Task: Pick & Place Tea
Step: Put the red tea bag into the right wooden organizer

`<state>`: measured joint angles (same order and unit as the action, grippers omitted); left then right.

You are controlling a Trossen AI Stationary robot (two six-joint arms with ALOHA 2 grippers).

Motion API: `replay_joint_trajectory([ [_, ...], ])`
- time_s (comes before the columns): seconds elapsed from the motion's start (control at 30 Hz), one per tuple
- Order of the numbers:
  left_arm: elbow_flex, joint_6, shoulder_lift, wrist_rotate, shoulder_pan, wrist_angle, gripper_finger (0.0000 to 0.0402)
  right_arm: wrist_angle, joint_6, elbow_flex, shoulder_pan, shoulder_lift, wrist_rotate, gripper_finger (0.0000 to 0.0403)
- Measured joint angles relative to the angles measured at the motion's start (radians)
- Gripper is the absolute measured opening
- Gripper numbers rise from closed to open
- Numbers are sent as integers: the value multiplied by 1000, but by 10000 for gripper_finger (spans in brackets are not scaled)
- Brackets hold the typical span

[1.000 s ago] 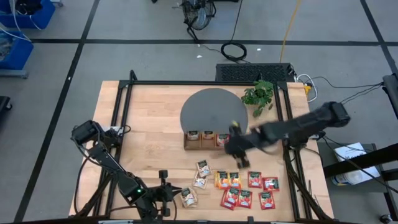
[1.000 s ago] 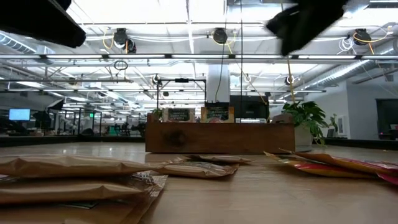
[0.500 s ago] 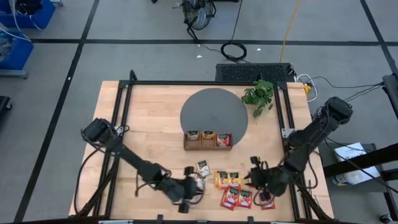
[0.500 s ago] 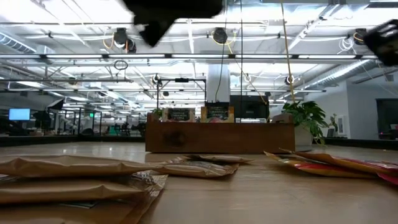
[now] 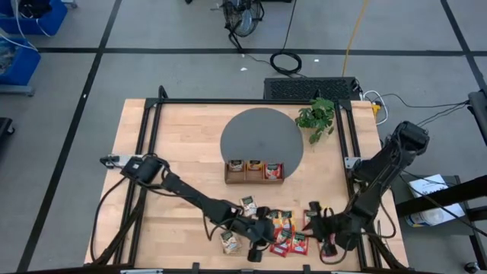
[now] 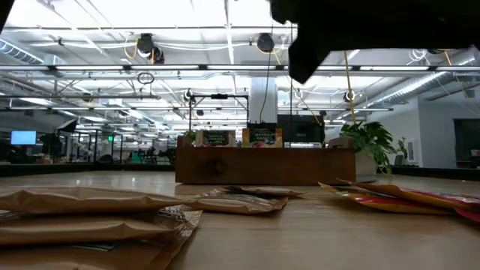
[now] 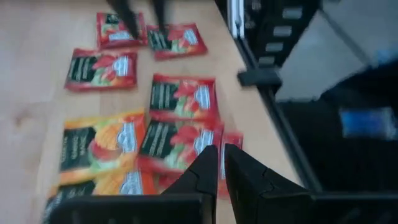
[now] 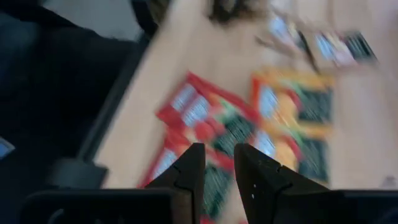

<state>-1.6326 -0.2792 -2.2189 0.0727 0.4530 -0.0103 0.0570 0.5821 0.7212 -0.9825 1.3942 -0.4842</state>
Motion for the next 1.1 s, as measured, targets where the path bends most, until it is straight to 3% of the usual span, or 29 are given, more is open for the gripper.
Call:
replay_joint_trajectory([
  [0.13, -7, -144, -30, -6, -17, 14, 39, -250, -150, 2, 21, 128, 13, 74],
  [0.23, -7, -198, -34, -20, -20, 8, 59, -332, -181, 10, 39, 222, 50, 65],
  [0.43, -7, -258, -34, -20, -5, 13, 111, -343, -161, 48, 47, 362, 73, 29],
  [0.63, -7, -311, -52, -21, -5, 7, 148, -346, -146, 71, 47, 421, 98, 3],
  [1.1, -7, -370, -87, -23, -38, -29, 157, -312, -89, 49, 53, 434, 99, 0],
])
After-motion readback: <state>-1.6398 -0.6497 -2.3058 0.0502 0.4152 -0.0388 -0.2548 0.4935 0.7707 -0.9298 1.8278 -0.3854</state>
